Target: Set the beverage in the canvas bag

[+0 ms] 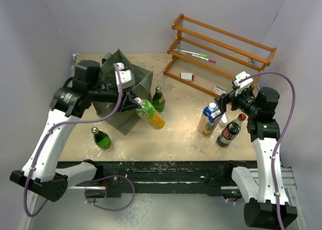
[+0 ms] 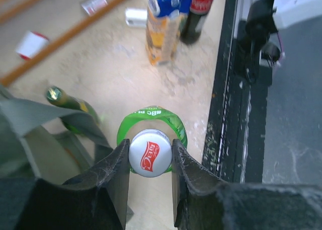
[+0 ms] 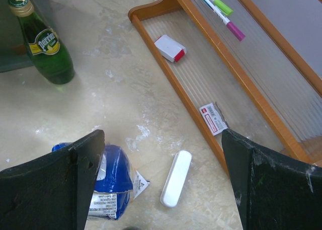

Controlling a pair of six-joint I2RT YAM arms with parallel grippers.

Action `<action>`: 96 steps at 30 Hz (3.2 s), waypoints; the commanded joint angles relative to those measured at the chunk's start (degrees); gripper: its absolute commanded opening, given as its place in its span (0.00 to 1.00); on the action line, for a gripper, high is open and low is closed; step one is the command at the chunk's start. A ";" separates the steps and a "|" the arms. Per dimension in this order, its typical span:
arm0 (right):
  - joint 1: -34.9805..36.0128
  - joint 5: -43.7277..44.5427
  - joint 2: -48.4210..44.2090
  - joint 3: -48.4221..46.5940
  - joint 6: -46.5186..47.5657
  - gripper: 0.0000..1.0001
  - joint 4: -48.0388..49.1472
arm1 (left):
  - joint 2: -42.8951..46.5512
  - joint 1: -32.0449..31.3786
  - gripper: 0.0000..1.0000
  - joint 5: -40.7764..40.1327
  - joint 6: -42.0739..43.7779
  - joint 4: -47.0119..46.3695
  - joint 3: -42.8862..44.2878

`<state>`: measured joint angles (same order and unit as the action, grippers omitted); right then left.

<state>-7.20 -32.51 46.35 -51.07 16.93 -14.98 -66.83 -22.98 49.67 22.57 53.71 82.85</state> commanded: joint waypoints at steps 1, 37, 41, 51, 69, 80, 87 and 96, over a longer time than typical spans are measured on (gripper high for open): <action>-0.27 0.56 -0.60 0.09 0.30 1.00 2.55 | 3.09 1.84 0.00 7.35 -4.45 -3.65 10.00; -0.36 2.51 -1.73 0.62 0.90 1.00 3.12 | -7.63 9.01 0.00 -39.83 -9.29 -12.90 28.30; -0.35 2.32 -2.03 0.62 0.91 1.00 3.03 | -8.79 9.01 0.00 -40.54 -7.89 -15.82 22.21; -0.36 1.31 -2.61 0.64 0.69 1.00 2.94 | -15.17 9.56 0.00 -39.13 -9.47 -21.95 14.47; -0.36 1.57 -3.16 0.88 0.64 1.00 3.09 | -18.67 10.42 0.00 -40.12 -8.40 -36.80 0.12; -0.36 1.90 -3.35 1.14 0.74 1.00 3.29 | -21.46 10.59 0.28 -41.17 -9.02 -38.59 -3.51; -0.36 1.84 -3.45 1.15 0.73 1.00 3.28 | -22.20 10.77 0.48 -43.34 -10.23 -38.07 -3.46; -0.36 1.67 -3.46 1.15 0.72 1.00 3.29 | -20.71 10.79 0.87 -42.67 -11.24 -35.48 -1.33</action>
<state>-7.20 -29.76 43.72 -50.11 17.17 -14.11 -89.49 -12.67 6.79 12.51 19.57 78.50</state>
